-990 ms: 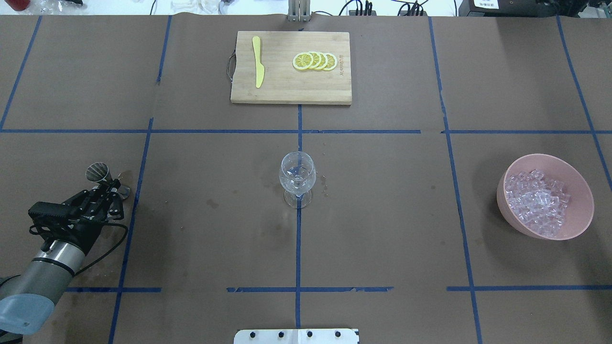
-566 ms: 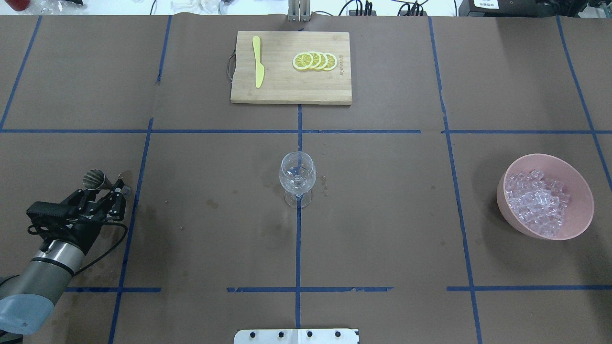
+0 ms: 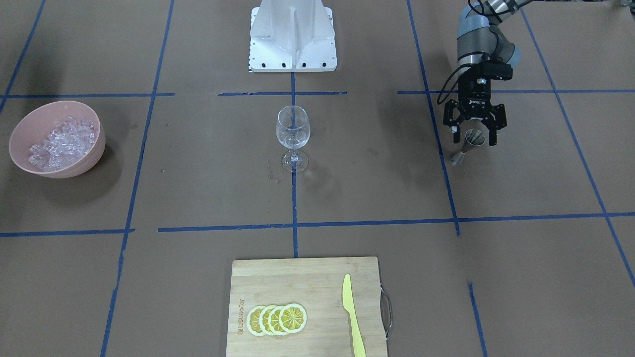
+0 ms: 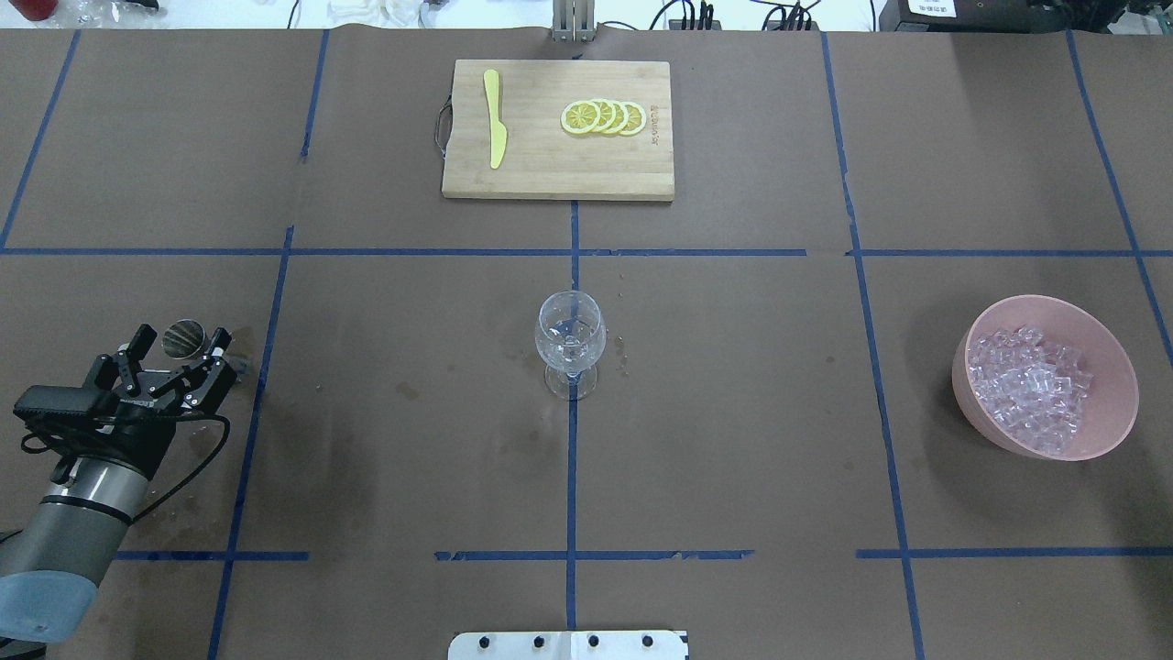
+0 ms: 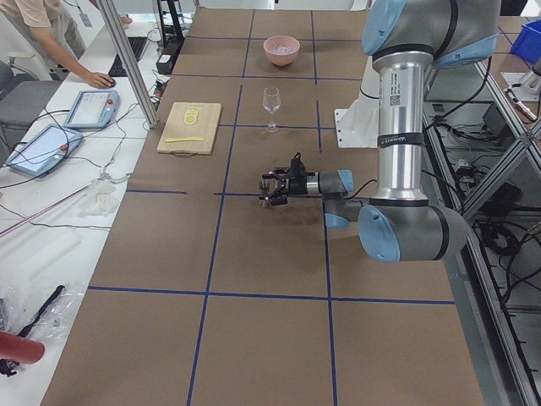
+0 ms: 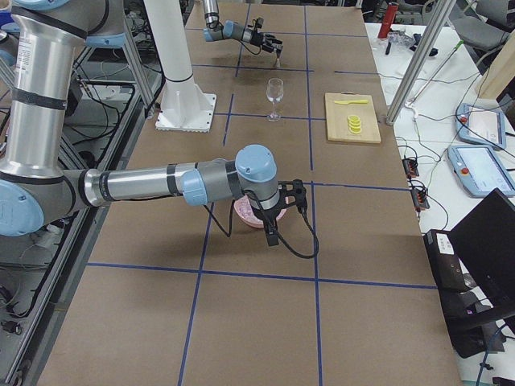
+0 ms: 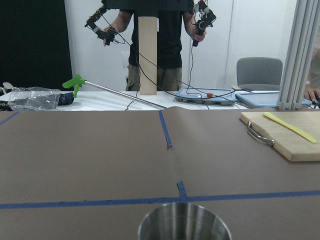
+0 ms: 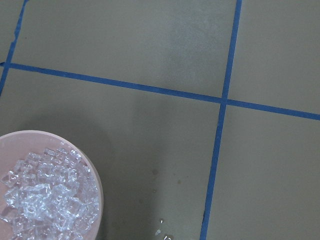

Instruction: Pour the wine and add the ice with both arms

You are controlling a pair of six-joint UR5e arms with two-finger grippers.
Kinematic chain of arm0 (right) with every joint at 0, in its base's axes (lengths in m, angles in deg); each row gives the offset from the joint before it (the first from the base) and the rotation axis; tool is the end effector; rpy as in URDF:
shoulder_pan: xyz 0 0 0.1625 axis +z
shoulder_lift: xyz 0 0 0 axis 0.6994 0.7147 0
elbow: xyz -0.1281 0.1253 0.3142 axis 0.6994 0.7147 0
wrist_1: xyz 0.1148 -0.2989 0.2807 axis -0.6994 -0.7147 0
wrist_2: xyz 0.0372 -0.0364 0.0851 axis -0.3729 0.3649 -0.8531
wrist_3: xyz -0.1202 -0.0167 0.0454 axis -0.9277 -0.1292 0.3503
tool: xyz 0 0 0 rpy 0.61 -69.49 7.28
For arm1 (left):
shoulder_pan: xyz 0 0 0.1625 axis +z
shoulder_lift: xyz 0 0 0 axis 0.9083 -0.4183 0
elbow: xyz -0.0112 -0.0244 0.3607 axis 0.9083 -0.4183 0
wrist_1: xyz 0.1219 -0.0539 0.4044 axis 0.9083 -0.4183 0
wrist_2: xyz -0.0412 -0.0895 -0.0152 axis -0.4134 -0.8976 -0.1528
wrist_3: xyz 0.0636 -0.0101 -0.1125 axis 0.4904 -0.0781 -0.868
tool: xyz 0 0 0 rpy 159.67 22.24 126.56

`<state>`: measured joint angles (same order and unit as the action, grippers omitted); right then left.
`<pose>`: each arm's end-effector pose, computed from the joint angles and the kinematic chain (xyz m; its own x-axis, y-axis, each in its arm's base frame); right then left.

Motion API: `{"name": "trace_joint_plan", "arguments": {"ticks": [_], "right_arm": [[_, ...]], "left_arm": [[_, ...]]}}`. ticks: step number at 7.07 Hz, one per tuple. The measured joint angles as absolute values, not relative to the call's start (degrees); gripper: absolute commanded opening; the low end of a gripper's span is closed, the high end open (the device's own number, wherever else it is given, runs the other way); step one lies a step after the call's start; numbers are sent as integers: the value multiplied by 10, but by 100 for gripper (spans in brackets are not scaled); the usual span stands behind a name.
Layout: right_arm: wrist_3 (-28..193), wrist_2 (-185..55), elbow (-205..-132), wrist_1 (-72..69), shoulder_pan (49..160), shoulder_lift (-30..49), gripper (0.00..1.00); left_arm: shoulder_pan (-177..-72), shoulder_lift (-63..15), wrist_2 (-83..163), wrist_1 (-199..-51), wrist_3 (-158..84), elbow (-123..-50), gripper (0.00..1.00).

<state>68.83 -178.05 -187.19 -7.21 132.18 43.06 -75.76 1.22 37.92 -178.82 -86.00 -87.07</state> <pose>0.0236 -0.4382 0.5179 0.6893 -0.1676 0.7048 0.0010 0.9731 0.2304 0.3901 -0.3287 0.4657 0.6364 0.0628 -0.7688 0.7412 0.2262 0.6320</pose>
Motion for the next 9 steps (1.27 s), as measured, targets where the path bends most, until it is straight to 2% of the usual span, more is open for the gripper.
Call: {"name": "trace_joint_plan", "arguments": {"ticks": [4,7,9], "right_arm": [[688,-1781,-1873,-72,1322,430,100],[688,-1780,-1873,-72,1322,430,100],[688,-1781,-1873,-72,1322,430,100]], "left_arm": [[-795,25,350,-1926,-701,-888,100],[-951,46,79,-1915,-606,-889,100],[-1106,48,-149,-1831,-528,-897,100]]}}
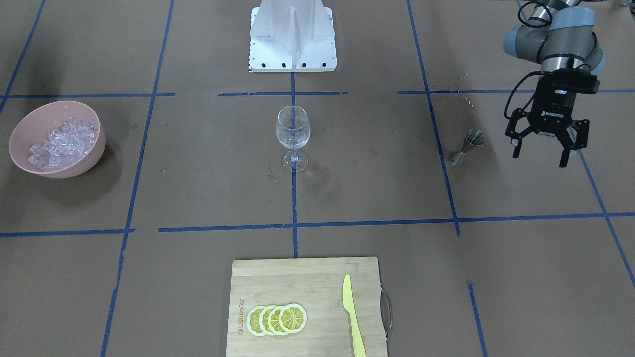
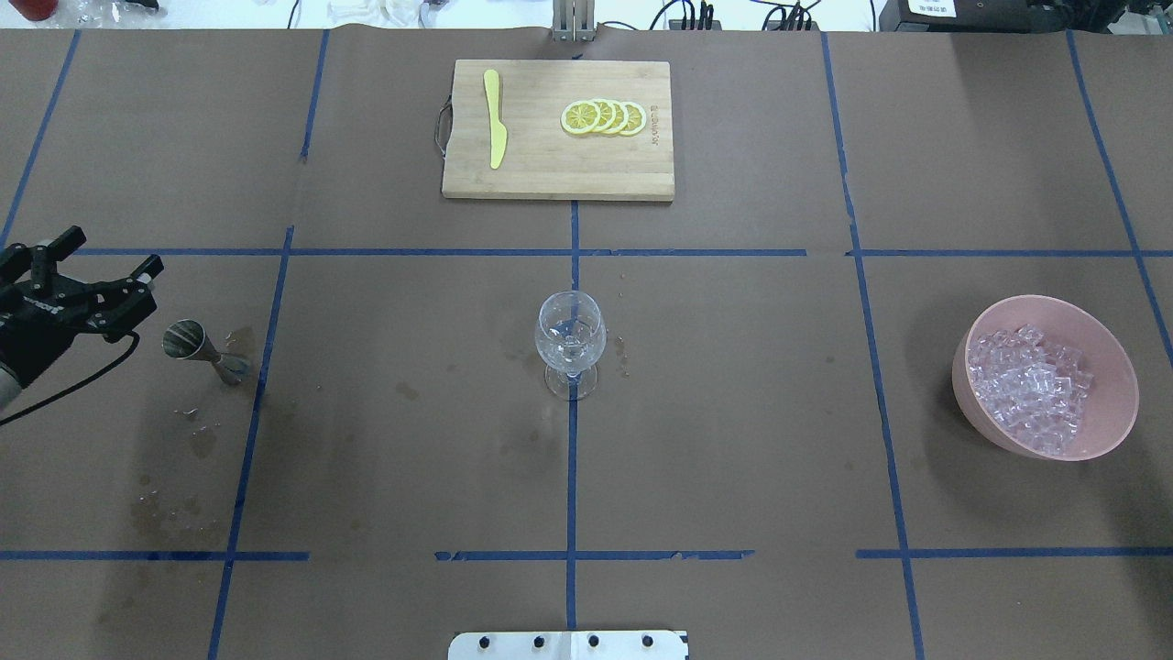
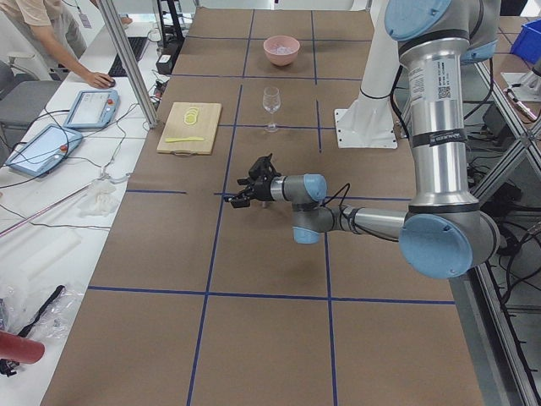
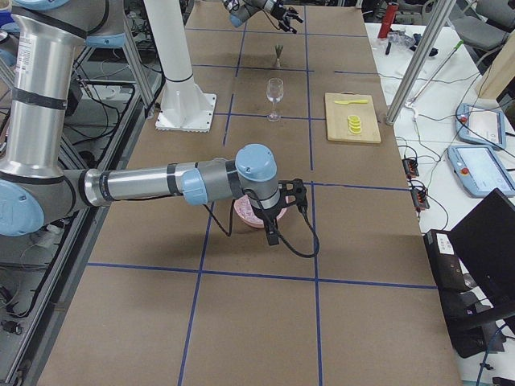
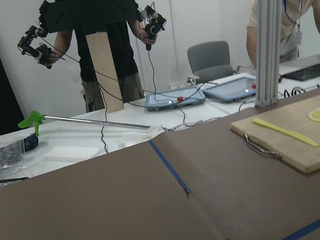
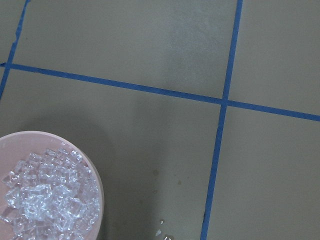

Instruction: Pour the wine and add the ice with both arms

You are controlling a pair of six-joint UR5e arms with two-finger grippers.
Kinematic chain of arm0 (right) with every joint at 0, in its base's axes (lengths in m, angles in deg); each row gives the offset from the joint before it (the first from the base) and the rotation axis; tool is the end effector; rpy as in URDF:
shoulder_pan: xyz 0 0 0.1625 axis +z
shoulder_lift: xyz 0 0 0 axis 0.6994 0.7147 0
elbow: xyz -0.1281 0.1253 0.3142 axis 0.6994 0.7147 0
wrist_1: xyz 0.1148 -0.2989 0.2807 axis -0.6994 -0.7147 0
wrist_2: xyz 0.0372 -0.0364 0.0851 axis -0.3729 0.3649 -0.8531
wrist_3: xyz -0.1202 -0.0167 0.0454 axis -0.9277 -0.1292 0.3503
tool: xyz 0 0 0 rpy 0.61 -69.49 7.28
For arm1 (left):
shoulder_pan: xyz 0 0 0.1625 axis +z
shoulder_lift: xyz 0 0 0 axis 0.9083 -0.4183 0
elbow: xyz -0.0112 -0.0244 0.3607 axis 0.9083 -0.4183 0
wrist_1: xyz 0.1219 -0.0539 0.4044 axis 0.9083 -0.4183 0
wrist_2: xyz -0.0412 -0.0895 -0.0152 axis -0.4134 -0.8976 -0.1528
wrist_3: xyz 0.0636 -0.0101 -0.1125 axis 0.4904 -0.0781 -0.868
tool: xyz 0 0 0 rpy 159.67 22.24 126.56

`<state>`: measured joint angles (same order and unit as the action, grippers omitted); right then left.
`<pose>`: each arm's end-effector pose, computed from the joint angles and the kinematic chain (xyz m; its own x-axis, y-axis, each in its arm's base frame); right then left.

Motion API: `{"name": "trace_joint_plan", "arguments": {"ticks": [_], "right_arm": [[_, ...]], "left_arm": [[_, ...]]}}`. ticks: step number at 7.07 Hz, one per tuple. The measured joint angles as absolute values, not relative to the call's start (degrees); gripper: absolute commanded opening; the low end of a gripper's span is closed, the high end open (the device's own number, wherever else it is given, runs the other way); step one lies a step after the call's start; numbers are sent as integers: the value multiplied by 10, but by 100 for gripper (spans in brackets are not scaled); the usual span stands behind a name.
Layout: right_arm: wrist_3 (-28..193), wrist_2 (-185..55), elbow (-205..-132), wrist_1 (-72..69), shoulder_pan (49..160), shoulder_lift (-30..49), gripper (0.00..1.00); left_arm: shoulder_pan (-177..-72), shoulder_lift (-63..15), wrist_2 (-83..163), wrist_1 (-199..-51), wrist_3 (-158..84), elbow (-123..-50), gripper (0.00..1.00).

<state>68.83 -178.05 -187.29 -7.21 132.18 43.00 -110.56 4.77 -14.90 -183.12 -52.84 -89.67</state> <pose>0.0236 -0.4386 0.5165 0.6892 -0.1696 0.7044 0.0010 0.9724 0.2331 0.2272 -0.4625 0.4793 0.8029 0.3801 -0.4591 0.3187 0.3771 0.8696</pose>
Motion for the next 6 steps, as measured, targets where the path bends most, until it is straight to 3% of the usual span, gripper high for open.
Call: {"name": "trace_joint_plan", "arguments": {"ticks": [3,6], "right_arm": [[688,-1781,-1874,-72,1322,435,100],[688,-1781,-1874,-72,1322,436,100]], "left_arm": [[-1311,16,-358,-1565,-337,-951,100],[-1419,3,-522,-1314,-249,-945,100]]}}
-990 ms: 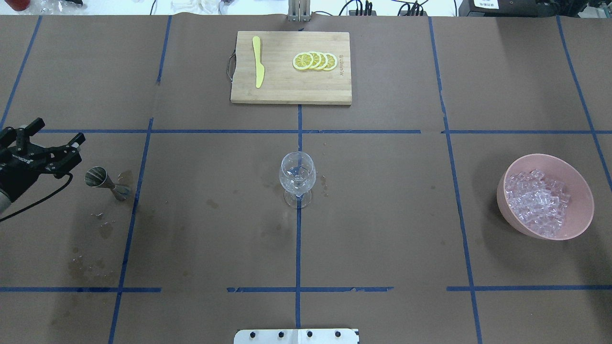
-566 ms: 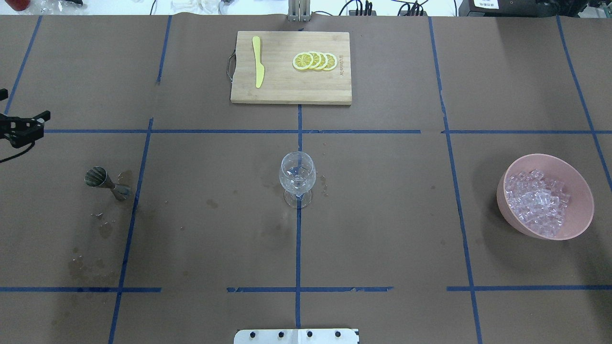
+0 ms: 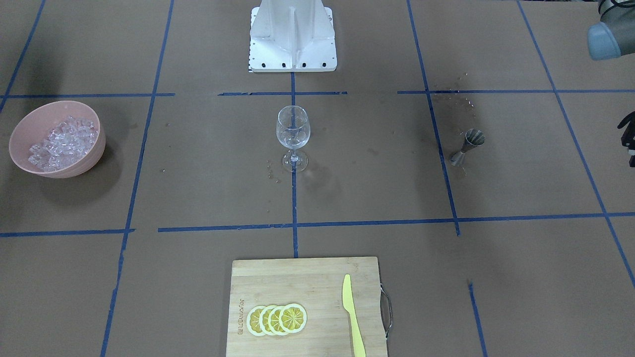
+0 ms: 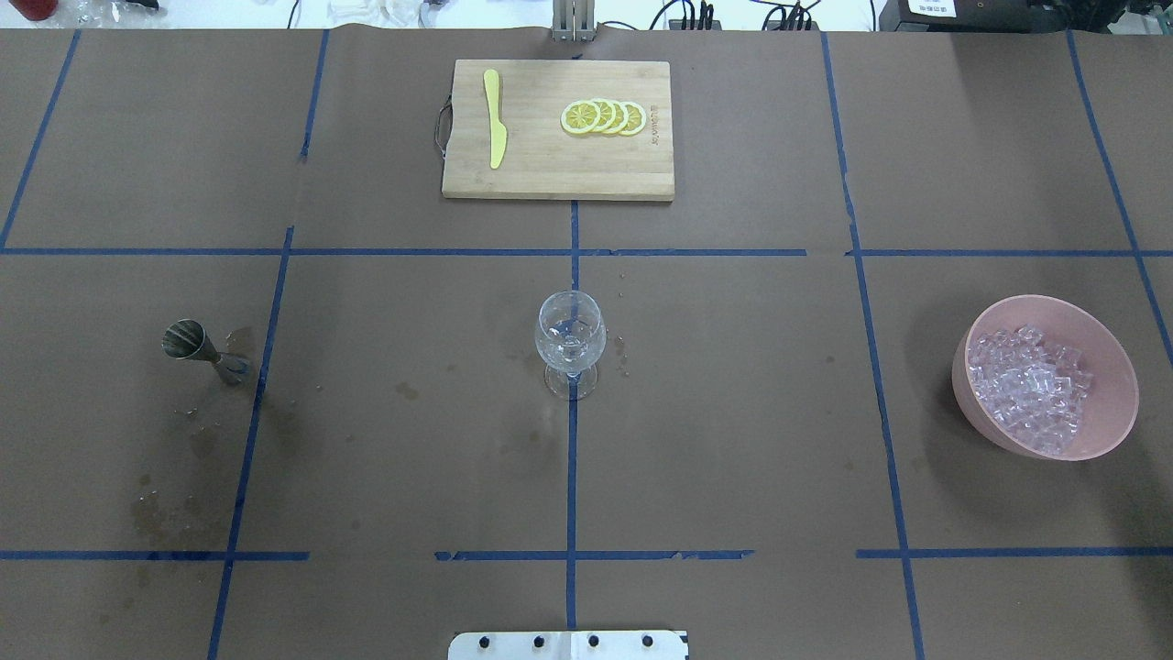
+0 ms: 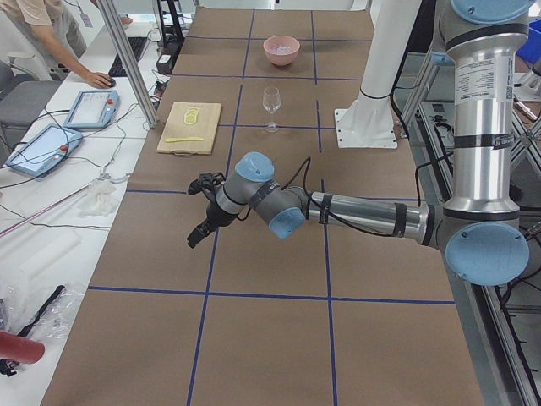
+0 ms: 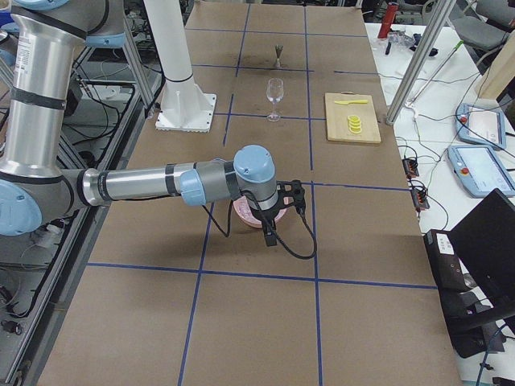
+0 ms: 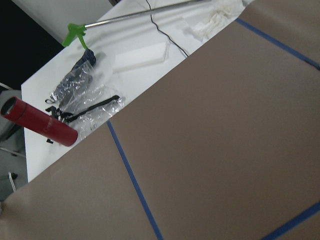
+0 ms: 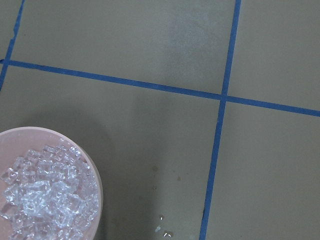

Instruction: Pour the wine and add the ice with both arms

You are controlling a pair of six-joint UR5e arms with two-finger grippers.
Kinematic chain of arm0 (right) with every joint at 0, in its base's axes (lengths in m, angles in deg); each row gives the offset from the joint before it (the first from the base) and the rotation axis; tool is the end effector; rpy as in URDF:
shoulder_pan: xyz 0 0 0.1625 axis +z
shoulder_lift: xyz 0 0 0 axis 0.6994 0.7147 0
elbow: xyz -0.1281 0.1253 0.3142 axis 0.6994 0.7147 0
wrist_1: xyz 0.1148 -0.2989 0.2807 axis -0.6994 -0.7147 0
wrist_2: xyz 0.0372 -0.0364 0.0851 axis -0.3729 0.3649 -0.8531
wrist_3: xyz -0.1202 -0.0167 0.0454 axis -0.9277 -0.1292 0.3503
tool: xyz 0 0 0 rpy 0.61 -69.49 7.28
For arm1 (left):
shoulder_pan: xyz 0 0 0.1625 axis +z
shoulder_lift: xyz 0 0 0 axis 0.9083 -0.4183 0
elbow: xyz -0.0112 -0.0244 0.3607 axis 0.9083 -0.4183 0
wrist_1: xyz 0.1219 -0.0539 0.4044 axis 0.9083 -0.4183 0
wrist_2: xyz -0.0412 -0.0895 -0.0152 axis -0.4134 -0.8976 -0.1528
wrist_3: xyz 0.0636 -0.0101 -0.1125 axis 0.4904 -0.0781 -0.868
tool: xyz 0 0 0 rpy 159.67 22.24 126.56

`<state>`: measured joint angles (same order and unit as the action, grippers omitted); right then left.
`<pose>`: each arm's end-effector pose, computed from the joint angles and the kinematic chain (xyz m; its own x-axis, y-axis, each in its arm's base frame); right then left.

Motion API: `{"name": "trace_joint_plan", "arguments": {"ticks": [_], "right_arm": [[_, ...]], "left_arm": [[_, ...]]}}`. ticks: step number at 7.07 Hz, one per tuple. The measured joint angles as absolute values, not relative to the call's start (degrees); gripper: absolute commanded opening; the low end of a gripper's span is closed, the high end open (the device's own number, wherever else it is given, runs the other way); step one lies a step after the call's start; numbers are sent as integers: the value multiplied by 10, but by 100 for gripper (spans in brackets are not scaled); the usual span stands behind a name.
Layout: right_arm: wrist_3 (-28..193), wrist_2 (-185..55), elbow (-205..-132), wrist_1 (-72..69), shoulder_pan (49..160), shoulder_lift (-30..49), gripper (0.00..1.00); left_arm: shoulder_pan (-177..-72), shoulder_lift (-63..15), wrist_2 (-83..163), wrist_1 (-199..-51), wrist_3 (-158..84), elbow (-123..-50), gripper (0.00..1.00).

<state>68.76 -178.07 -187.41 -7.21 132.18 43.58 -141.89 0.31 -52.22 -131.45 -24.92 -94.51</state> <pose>0.0237 -0.4350 0.5198 0.6892 -0.1652 0.7055 0.0019 0.9741 0.2262 0.0425 -0.5299 0.5266 0.8427 0.4120 -0.3467 -0.1488 0.7970 0.5853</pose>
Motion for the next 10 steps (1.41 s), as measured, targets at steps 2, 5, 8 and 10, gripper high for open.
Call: {"name": "trace_joint_plan", "arguments": {"ticks": [2,5,8,10], "right_arm": [[688,-1781,-1874,-72,1322,435,100],[752,-1783,-1903,-70,1305,430,100],[983,-1725,-1934,52,1166,433,94],[1106,-1648,-1936,126,1064,439,85]], "left_arm": [[-1478,6,-641,-1129,-239,-945,100],[-1564,44,-757,-1031,-239,-959,100],[-1576,48,-779,-1028,-239,-963,100],[-1576,46,-780,-1028,-239,-964,100]]}}
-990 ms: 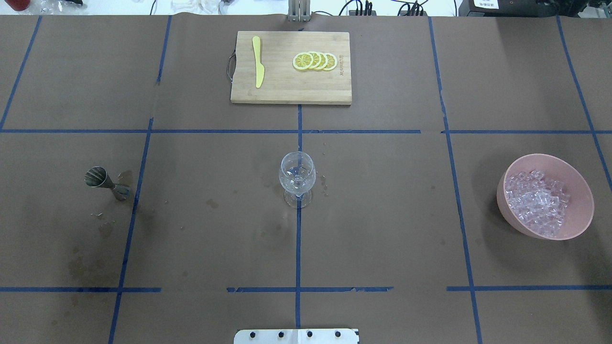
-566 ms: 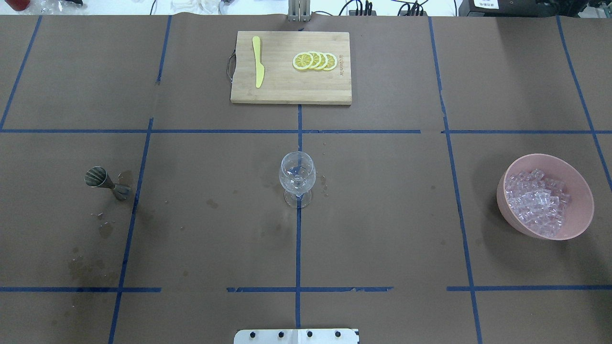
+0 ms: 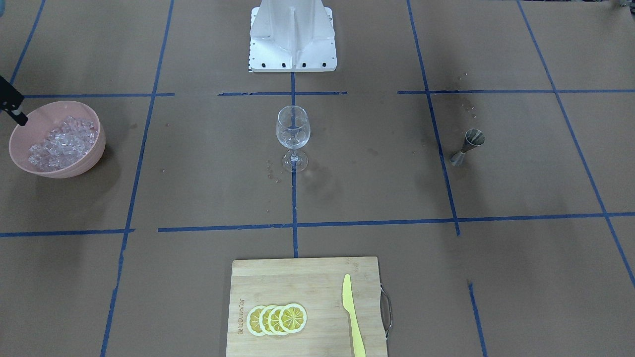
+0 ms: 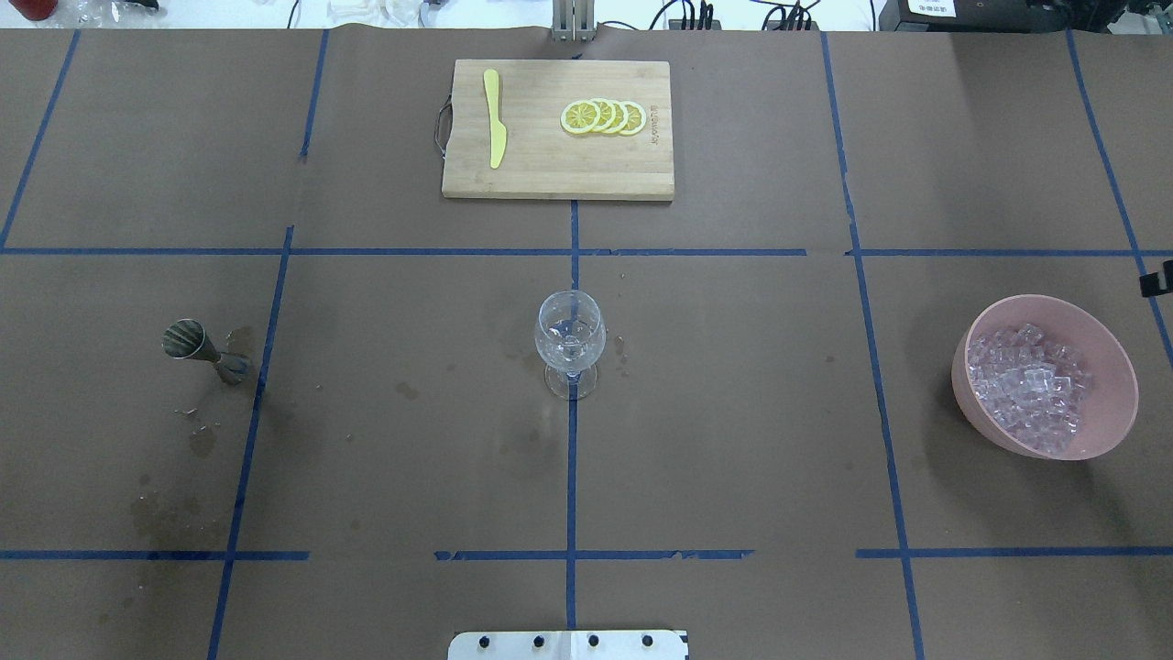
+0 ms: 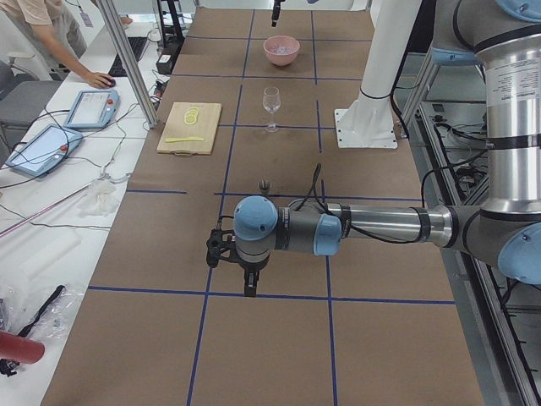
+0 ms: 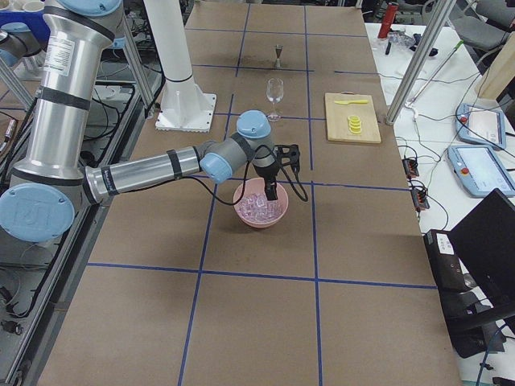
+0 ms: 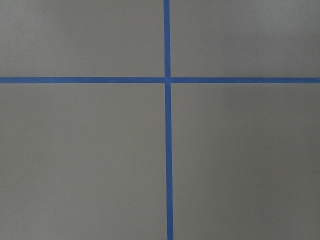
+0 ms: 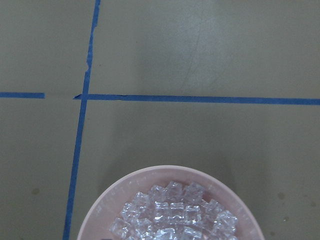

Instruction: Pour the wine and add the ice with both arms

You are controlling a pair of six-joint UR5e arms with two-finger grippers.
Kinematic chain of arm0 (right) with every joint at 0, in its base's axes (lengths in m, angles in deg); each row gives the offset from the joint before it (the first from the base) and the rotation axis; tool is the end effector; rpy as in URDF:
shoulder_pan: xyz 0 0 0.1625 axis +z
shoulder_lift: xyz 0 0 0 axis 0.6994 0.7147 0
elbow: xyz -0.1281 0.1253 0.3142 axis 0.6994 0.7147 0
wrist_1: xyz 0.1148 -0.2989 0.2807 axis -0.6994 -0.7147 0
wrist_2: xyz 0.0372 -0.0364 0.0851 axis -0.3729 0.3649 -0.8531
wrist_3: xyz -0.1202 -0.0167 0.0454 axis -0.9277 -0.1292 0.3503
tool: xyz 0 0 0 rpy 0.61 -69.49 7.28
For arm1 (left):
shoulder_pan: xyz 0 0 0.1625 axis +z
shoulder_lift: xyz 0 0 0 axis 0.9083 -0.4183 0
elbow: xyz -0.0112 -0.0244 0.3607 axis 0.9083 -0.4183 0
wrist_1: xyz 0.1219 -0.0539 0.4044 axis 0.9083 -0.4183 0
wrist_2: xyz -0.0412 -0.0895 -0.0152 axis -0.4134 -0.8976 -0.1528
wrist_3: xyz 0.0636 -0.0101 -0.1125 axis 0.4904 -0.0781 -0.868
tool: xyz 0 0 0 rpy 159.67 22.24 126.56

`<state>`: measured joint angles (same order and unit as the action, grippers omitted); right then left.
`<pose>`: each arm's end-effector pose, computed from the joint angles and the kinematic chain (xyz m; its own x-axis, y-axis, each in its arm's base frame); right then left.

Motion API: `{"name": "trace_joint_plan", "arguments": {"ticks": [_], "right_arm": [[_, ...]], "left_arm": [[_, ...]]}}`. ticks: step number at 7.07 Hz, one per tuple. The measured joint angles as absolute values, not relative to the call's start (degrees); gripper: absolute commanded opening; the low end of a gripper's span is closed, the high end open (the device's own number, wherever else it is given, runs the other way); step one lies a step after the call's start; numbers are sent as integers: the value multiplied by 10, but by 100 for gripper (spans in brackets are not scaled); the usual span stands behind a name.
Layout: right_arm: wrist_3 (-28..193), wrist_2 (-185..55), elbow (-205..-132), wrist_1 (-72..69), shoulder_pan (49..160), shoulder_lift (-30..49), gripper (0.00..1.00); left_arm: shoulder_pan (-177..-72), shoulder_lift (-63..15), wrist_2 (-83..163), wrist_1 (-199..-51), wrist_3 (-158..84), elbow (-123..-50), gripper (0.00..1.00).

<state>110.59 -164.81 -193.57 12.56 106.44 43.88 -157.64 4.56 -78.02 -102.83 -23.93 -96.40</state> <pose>-0.1553 -0.4283 0.4352 0.6608 -0.0306 0.7500 -0.1556 0.9719 0.1767 -0.0536 -0.4546 0.5785 0.6514 0.0250 -0.7583 0.0581 0.9949 0.0826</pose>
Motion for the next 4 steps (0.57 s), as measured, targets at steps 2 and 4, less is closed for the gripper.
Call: {"name": "trace_joint_plan", "arguments": {"ticks": [2,4], "right_arm": [[1167,-1571,-1934,144,985,448,81],[1180,-1520,-1925,146,935,451,69]], "left_arm": [[-1576,43,-780,-1029,-239,-965,100],[-1576,42,-780,-1040,-239,-965,100]]}}
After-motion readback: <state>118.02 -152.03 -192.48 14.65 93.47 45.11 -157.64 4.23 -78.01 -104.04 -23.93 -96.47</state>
